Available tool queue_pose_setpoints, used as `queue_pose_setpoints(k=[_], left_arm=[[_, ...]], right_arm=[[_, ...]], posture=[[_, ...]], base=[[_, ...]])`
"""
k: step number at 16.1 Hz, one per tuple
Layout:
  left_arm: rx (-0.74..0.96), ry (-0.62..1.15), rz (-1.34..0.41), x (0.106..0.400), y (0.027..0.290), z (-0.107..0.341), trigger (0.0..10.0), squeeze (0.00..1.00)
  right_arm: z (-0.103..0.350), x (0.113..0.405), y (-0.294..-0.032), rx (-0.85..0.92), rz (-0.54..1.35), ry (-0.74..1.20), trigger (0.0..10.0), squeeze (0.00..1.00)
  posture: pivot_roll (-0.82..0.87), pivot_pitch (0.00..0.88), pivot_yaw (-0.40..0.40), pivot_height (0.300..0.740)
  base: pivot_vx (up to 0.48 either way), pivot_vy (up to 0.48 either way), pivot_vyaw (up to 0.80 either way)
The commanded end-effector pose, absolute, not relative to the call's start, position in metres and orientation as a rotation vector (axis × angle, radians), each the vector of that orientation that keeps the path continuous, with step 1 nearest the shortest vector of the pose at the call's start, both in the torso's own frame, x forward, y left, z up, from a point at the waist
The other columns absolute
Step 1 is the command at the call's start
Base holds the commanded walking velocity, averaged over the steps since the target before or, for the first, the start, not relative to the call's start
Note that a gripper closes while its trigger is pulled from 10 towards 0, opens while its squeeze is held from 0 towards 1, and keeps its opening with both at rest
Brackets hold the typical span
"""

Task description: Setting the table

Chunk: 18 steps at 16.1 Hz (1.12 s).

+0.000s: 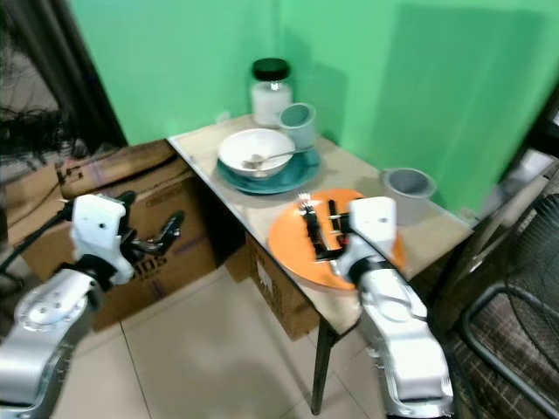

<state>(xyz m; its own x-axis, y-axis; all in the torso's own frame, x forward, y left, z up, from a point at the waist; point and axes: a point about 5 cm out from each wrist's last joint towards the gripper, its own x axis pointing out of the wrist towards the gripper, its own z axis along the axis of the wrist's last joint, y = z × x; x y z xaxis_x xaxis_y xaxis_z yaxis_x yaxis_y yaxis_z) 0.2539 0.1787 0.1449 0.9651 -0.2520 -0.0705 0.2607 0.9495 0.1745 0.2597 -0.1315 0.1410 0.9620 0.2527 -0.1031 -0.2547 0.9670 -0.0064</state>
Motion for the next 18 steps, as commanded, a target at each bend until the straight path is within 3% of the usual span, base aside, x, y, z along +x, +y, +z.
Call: queue_pose_setpoints(k=[1, 6, 8, 9, 10, 18], left_arm=[[0.187, 0.049, -0.293, 0.256, 0.175, 0.146, 10.0, 0.0], [0.222, 0.156, -0.549, 0.248, 0.164, 0.13, 10.0, 0.0], [0.203, 0.199, -0.653, 0.244, 0.16, 0.125, 10.0, 0.0], [0.192, 0.214, -0.674, 0.242, 0.16, 0.124, 10.0, 0.0], [0.187, 0.246, -0.725, 0.237, 0.158, 0.121, 10.0, 0.0], [0.143, 0.293, -0.859, 0.227, 0.158, 0.122, 10.0, 0.0]], right_arm=[[0.139, 0.262, -0.135, -0.046, 0.246, 0.134, 10.0, 1.0], [0.123, 0.281, -0.13, -0.054, 0.268, 0.374, 10.0, 1.0], [0.121, 0.287, -0.119, -0.05, 0.357, 0.443, 10.0, 1.0], [0.121, 0.288, -0.118, -0.045, 0.366, 0.465, 10.0, 0.82], [0.119, 0.295, -0.116, -0.059, 0.35, 0.501, 10.0, 0.0], [0.116, 0.333, -0.115, -0.072, 0.2, 0.558, 10.0, 0.0]], posture=[[0.09, 0.0, 0.055, 0.74], [0.06, 0.0, 0.061, 0.74], [0.06, 0.0, 0.057, 0.74], [0.06, 0.0, 0.056, 0.74], [0.06, 0.0, 0.05, 0.74], [0.07, 0.0, 0.042, 0.74]], base=[[0.3, 0.0, 0.0], [0.0, 0.0, 0.0], [0.0, 0.0, 0.0], [0.0, 0.0, 0.0], [0.0, 0.0, 0.0], [0.0, 0.0, 0.0]])
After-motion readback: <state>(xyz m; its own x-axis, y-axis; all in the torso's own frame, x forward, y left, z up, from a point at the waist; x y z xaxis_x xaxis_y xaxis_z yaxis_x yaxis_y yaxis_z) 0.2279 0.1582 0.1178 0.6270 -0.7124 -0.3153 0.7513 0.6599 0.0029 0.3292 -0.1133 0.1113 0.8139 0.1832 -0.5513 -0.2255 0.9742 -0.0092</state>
